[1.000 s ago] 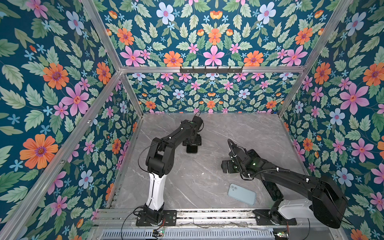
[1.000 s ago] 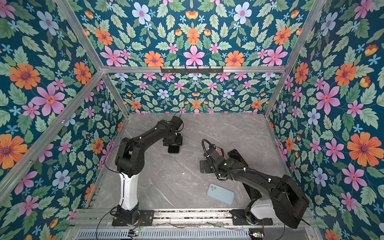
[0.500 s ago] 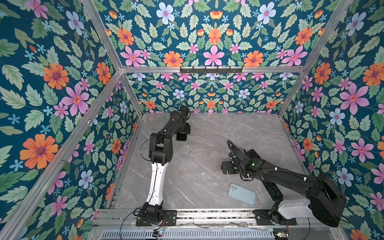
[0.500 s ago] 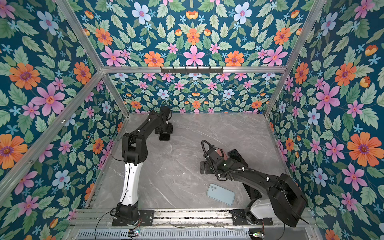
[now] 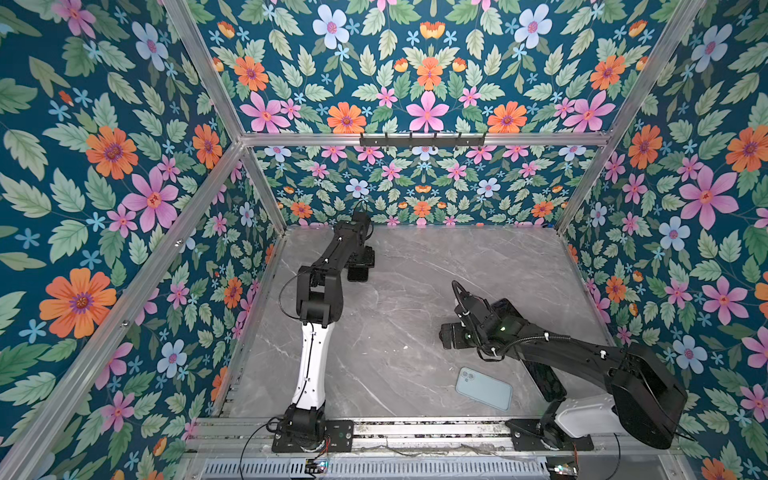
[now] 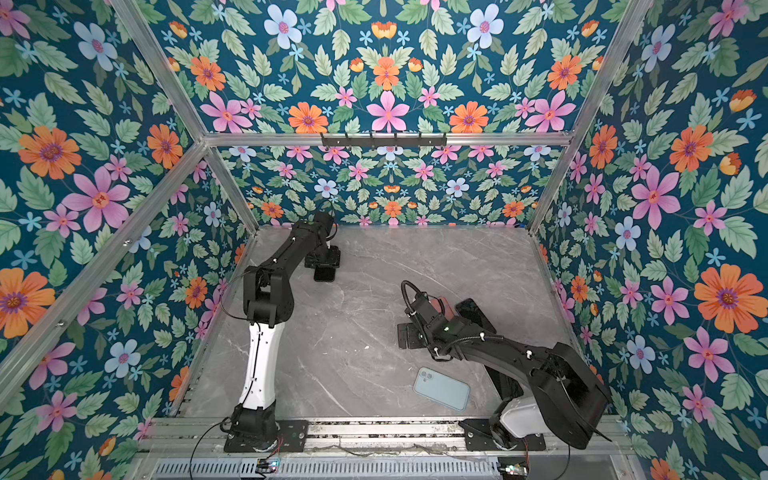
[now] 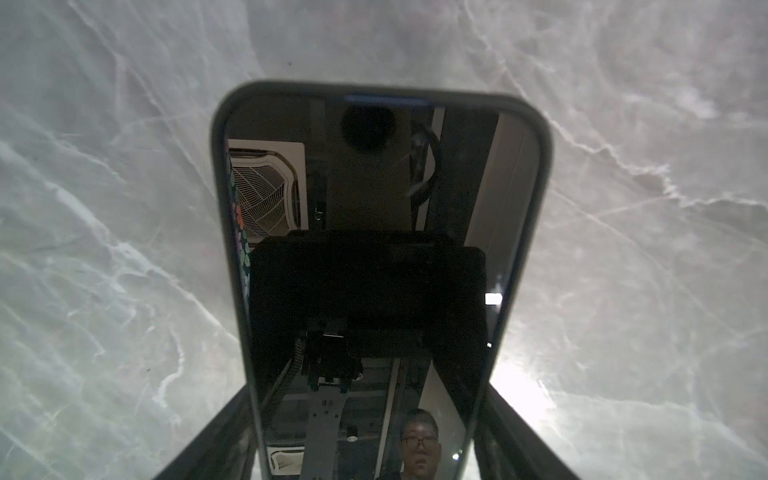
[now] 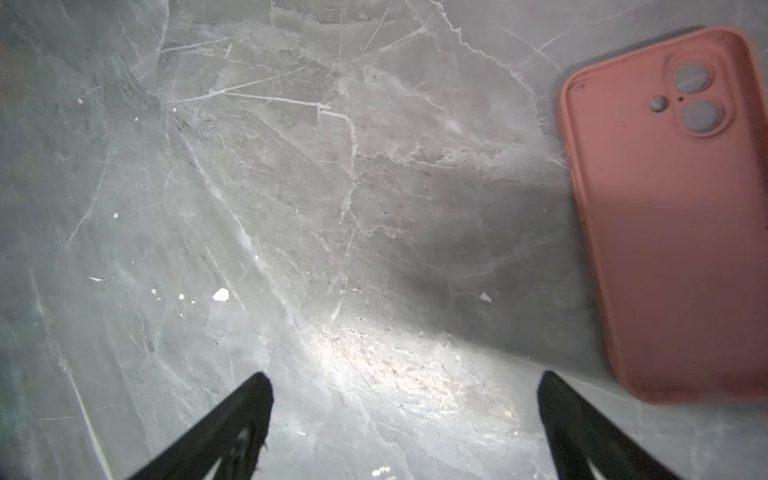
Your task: Put the phone into the phone case
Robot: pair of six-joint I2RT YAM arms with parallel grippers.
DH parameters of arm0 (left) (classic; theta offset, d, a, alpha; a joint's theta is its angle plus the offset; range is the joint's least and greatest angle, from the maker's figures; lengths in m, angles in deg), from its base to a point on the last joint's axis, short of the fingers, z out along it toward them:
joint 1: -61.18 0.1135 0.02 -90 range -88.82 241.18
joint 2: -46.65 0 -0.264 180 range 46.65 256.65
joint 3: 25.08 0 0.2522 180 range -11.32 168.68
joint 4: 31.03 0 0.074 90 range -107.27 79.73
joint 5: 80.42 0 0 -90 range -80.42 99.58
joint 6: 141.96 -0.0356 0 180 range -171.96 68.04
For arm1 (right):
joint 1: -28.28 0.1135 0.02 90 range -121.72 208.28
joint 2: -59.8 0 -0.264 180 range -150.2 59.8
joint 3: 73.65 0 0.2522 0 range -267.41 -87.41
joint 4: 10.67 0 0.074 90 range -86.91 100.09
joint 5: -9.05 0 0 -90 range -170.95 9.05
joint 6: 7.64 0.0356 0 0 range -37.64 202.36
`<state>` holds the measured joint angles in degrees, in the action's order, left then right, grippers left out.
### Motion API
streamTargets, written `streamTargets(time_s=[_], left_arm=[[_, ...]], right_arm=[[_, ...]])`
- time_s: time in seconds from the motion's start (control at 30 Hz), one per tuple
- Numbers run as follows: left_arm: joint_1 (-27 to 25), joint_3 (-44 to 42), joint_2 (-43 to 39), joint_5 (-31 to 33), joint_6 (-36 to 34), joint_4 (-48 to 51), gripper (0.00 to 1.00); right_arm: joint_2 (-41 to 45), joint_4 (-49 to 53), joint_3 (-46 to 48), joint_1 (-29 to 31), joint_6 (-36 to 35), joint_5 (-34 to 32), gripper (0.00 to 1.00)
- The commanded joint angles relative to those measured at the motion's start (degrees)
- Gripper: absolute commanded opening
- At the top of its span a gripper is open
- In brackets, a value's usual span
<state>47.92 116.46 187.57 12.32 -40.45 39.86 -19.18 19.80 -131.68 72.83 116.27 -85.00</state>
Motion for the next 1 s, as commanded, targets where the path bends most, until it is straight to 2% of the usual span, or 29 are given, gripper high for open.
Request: streamTargets(time_s=[0.0,0.33,0.6,0.77,0.97], left_arm=[[-0.02,-0.72,0.24,-0.42,-0.87,0.12,0.65],[0.27,-3.51,-0.27,-1.27,0.86,-1.73,0.73],[0.43,-6.33,-2.6,-1.88,2.98,-2.54,0.88],[-0.72,-12.96,-10.41,-6.4,6.65,-5.23,0.96],[-7.7,-30.96,-25.58,-8.07,11.68,-14.39,0.95]], right_arm=[[-0.23,-0.19,-0.71,0.03,-0.34,0.1,0.99],[-0.74,0.93,-2.14,0.0,-0.5,0.45,0.99],[1.25,8.19,-3.49,-0.13,-0.16,-1.8,0.99],[5.96,17.89,-2.76,-0.96,2.1,-2.5,0.94],[12.1,24.88,0.58,-1.31,10.39,-2.78,0.79]])
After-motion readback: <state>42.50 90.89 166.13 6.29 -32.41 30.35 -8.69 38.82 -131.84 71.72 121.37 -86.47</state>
